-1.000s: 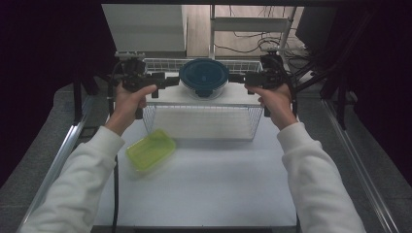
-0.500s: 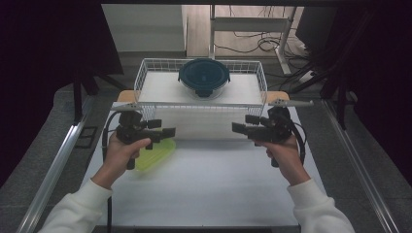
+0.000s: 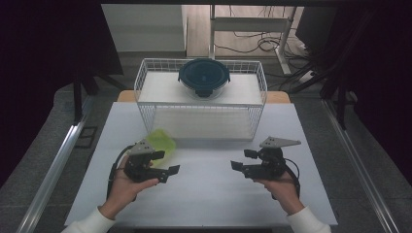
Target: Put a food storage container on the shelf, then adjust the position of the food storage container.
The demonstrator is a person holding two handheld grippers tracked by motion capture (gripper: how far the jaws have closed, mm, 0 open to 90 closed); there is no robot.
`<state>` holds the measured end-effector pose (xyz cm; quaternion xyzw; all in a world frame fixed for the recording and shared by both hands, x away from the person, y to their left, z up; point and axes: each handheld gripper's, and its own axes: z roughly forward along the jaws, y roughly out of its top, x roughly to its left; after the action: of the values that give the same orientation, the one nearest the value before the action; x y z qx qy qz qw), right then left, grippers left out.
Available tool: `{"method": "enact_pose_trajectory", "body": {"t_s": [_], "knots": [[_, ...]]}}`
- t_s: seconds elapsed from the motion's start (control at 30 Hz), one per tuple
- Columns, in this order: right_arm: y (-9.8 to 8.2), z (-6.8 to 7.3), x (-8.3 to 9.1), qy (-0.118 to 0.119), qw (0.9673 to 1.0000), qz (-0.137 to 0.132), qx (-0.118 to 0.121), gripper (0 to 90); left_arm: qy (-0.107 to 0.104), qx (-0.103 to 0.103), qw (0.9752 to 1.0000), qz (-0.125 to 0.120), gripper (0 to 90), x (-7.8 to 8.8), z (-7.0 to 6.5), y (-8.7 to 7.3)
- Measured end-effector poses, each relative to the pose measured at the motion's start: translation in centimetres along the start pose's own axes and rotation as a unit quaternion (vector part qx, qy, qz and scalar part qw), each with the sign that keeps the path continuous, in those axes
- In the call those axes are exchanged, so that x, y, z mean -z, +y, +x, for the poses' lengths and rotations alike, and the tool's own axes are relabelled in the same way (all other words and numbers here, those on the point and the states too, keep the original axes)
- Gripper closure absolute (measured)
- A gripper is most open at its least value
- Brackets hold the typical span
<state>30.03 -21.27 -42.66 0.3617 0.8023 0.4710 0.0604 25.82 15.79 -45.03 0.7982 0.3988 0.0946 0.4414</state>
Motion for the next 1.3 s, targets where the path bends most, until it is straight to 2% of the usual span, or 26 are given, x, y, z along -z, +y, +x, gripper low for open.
{"method": "enact_pose_trajectory", "body": {"t_s": [0.07,0.17,0.23,0.3,0.77,1.1,1.2,1.3], "knots": [[-0.9,0.1,-0.2,-0.006,1.0,0.005,0.006,26.4,0.002,-0.001,0.9999,0.013,22.0,-0.5,-0.2,-0.9],[-2.1,0.2,-0.7,-0.001,0.9997,0.024,-0.002,26.5,0.001,-0.005,0.9994,0.033,22.0,-1.2,-0.4,-1.9],[-2.8,0.3,-1.1,0.002,0.9993,0.037,0.002,26.7,0.005,-0.012,0.9992,0.038,21.9,-1.4,-0.4,-2.1],[-3.3,0.4,-1.3,-0.002,0.9989,0.046,0.009,26.8,0.004,-0.009,0.9993,0.036,21.9,-1.3,-0.3,-2.1],[-3.3,-0.2,-1.4,-0.005,0.9989,0.047,0.003,26.7,0.015,-0.002,0.9993,0.035,21.5,-1.0,0.0,-2.4],[-3.5,-0.2,-1.3,-0.006,0.9987,0.051,0.003,26.6,0.011,0.0,0.9994,0.034,21.2,-1.1,0.5,-1.8],[-3.5,-0.2,-1.4,-0.005,0.9986,0.053,0.004,26.4,0.008,-0.002,0.9997,0.024,22.5,-0.3,1.0,-1.0],[-3.6,-0.2,-1.2,-0.003,0.9986,0.052,0.005,26.4,0.014,-0.002,0.9998,0.013,23.9,0.8,1.8,0.0]]}}
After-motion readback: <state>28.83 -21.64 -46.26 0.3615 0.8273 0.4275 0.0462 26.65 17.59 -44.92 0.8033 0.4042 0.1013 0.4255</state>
